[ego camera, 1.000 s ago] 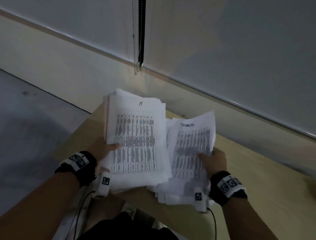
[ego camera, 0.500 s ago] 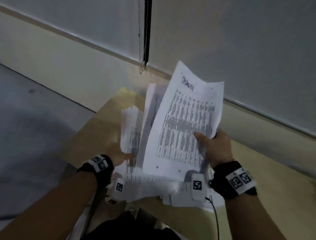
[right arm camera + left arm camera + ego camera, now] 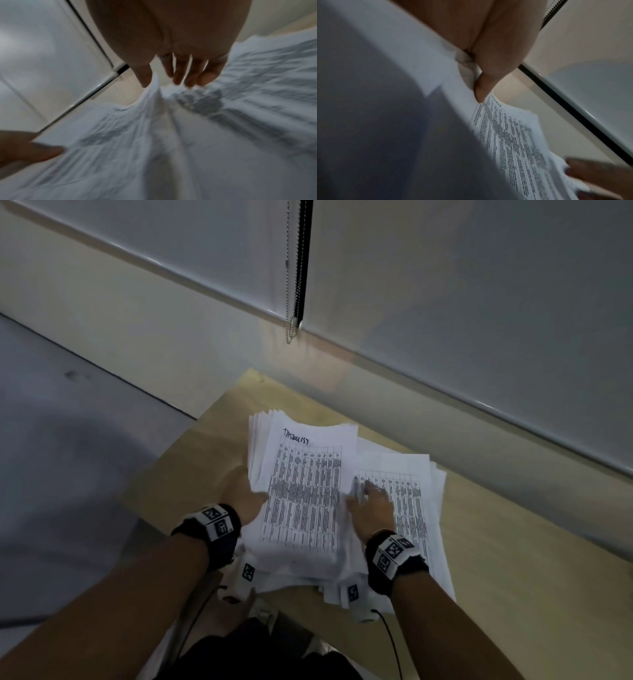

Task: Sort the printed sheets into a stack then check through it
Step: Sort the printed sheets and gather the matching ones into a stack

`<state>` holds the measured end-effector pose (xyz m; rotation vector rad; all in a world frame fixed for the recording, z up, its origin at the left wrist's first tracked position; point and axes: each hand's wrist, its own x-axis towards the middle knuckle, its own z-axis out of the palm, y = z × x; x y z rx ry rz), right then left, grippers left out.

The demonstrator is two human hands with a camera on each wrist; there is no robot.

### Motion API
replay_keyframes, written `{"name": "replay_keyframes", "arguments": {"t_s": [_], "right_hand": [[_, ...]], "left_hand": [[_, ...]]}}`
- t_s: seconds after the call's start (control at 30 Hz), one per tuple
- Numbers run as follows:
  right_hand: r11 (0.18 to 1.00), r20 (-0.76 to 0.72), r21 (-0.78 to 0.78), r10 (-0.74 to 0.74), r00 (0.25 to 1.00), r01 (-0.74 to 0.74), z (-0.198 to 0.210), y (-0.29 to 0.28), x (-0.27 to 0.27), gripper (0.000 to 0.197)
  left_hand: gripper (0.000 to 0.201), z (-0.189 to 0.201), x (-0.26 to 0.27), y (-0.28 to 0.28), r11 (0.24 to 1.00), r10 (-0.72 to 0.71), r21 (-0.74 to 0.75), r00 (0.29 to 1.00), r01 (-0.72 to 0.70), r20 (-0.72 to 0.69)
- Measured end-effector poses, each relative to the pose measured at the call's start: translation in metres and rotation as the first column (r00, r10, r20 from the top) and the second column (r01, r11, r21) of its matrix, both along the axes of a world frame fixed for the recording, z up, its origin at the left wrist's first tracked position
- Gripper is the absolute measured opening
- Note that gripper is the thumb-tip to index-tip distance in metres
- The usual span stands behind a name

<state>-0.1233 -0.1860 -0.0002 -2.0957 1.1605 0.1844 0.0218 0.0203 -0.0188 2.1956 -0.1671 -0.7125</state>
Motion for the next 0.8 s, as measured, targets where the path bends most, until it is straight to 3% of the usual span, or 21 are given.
{"name": "replay_keyframes", "arguments": {"t_s": [0.07,0.1,0.2,0.33,0.43,0.6,0.8], "right_hand": [[0.966,-0.149,-0.197,-0.198,0.969,0.168,-0.002,-0.027,-0.027,0.076],[0.944,-0.203,-0.224,-0.289,0.936,0.242,-0.004,-0.040,-0.042,0.086],[0.937,-0.273,-0.135,-0.347,0.897,0.322,-0.012,-0.059,-0.071,0.103],[0.956,-0.171,-0.132,-0.282,0.944,0.262,-0.023,-0.052,-0.076,0.087],[0.923,-0.125,-0.084,-0.385,0.915,0.377,-0.024,-0.047,-0.074,0.085],[0.862,-0.127,0.023,-0.500,0.856,0.507,-0.022,-0.044,-0.067,0.068],[0.864,-0.088,0.077,-0.492,0.866,0.498,-0.026,-0.039,-0.066,0.042]], "left_hand": [[0.042,-0.005,0.005,0.002,1.000,-0.009,0.018,1.000,0.009,-0.003],[0.045,-0.011,0.009,0.005,1.000,-0.007,0.026,1.000,0.007,-0.016],[0.056,-0.017,0.015,0.010,0.999,-0.008,0.032,0.999,0.009,-0.039],[0.065,-0.022,0.018,0.011,0.997,0.024,0.074,0.999,-0.021,-0.046],[0.056,-0.021,0.016,0.010,0.997,0.026,0.076,0.999,-0.022,-0.045],[0.066,-0.021,0.022,0.014,0.996,0.039,0.089,0.997,-0.033,-0.063],[0.062,-0.018,0.024,0.019,0.994,0.047,0.105,0.997,-0.040,-0.065]]}}
